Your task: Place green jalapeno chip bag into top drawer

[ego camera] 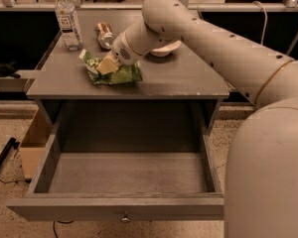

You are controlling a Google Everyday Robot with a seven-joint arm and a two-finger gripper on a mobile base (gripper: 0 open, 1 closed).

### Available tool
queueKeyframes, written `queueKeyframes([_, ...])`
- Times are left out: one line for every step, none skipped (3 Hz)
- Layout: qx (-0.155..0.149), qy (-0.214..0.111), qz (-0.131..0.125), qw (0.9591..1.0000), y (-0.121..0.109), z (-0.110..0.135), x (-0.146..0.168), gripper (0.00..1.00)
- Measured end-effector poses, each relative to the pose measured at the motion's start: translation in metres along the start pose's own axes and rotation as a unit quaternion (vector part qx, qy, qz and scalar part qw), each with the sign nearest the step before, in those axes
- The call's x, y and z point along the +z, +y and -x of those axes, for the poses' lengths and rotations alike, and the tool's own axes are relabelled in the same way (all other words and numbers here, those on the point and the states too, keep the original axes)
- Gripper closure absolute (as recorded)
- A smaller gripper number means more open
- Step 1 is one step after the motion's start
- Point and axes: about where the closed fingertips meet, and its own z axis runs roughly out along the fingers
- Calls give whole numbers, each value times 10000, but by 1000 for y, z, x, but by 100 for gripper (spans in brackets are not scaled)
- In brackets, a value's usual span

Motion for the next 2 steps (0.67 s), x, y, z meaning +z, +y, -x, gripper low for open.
queueKeyframes([0, 1, 2, 10000, 0, 0, 0, 100])
queueKeyframes([4, 10, 12, 10000, 1, 0, 0, 100])
